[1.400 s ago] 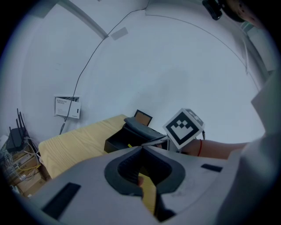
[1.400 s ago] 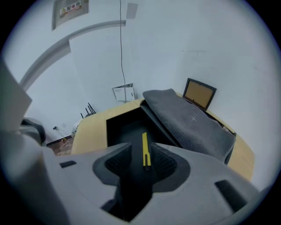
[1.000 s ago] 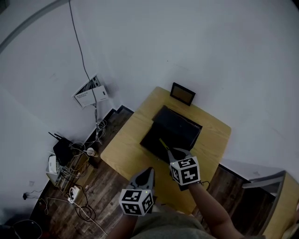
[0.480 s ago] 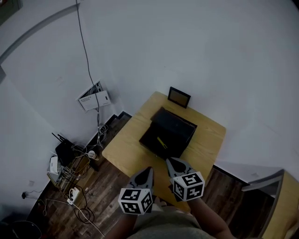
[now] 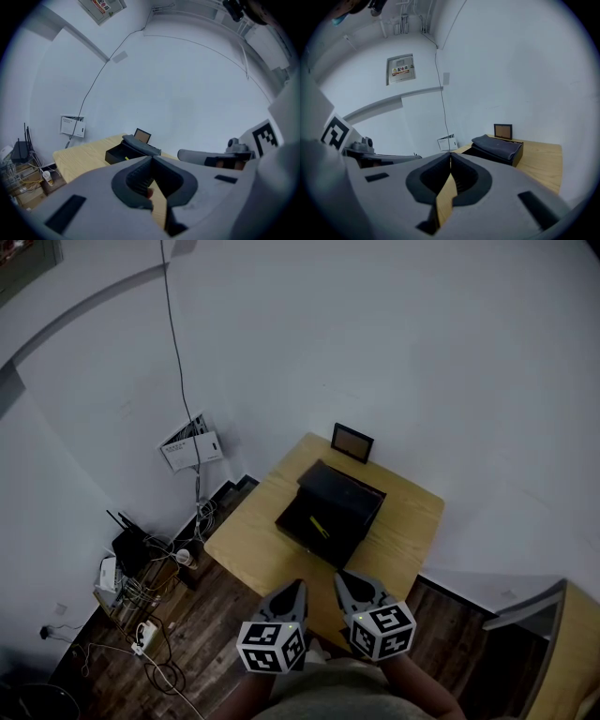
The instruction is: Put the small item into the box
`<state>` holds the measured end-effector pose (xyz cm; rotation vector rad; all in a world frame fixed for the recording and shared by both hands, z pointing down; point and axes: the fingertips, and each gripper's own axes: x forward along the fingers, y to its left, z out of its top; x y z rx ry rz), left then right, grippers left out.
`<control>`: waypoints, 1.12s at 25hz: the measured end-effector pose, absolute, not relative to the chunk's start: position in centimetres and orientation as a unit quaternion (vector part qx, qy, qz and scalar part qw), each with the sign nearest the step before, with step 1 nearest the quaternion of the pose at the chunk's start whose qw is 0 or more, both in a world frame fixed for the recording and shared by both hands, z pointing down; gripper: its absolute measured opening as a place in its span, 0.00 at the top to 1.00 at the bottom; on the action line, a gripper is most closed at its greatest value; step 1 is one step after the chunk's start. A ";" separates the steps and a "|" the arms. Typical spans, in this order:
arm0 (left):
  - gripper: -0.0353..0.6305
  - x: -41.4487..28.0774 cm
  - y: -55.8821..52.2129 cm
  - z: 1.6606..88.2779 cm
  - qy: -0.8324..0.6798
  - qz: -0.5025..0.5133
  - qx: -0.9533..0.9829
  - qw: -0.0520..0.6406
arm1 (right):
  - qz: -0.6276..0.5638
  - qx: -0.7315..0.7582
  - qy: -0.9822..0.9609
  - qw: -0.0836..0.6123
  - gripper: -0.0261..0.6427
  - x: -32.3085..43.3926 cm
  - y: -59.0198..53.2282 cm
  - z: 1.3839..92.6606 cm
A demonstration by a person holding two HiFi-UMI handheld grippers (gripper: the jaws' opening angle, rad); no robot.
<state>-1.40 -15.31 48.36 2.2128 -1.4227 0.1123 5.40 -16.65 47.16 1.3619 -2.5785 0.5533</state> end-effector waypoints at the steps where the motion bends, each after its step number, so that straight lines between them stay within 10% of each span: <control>1: 0.94 -1.3 -15.1 48.3 -0.523 0.040 0.814 0.250 | 0.186 0.458 -0.865 0.084 0.96 5.6 -16.4 47.1; 28: 0.94 0.0 -14.2 48.2 -0.528 0.038 0.812 0.245 | 0.161 0.441 -0.880 0.072 0.96 6.1 -14.9 46.2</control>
